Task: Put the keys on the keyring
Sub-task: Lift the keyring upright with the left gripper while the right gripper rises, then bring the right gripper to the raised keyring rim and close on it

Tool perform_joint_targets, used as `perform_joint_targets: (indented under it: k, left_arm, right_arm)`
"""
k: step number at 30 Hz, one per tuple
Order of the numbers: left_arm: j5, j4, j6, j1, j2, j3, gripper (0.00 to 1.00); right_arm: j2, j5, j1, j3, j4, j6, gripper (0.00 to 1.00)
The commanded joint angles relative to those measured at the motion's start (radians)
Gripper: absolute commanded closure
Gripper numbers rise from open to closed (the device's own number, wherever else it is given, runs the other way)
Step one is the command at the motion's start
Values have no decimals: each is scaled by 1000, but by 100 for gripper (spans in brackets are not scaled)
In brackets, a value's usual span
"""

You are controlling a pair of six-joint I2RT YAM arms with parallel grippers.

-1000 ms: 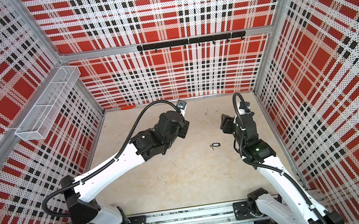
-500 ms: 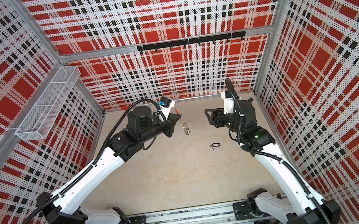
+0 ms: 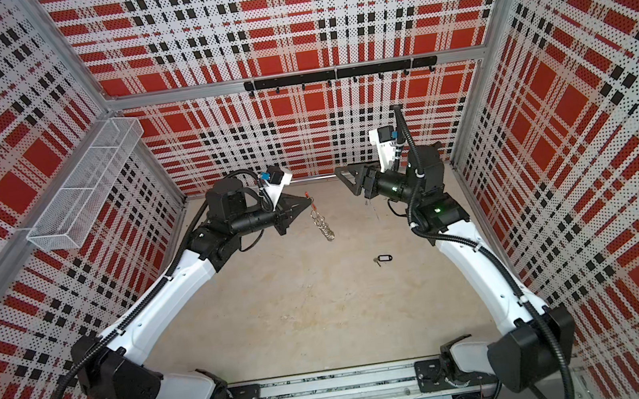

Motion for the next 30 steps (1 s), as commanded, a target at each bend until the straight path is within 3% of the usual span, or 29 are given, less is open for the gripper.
perform_joint_targets:
  k: [1,4,7,11,13,16,19,27,30]
  left_arm:
    - [119,83,39,58,39,52,100]
    - [191,140,11,103,78,57,100]
    - [249,187,-17,133,117,61,100]
    - [348,189,-58,157,167,118,100]
    - [365,173,-48,157,189,147,100]
    - [367,91,-1,161,229,211,100]
    - [393,80,-28,171,270,257,100]
    - [412,441,-326,162,311,228,100]
    - [440,535,-400,157,329,232,100]
  right_arm:
    - [53,-32,-15,39,97,61,38]
    - [100,117,-16,76,53,15,36]
    - [158,153,-25,165,-16,-44,32]
    - [300,-34,-43,363,-131,-44,35]
    - [370,-123,-42,431,-175,-59,41]
    - [380,-185,-42,367,-51,-12,52]
    - [386,-209,-42,315,57,23,52]
    - [433,-210,-38,340,89,-1,54]
    - [462,-261,-38,363,126,3,57]
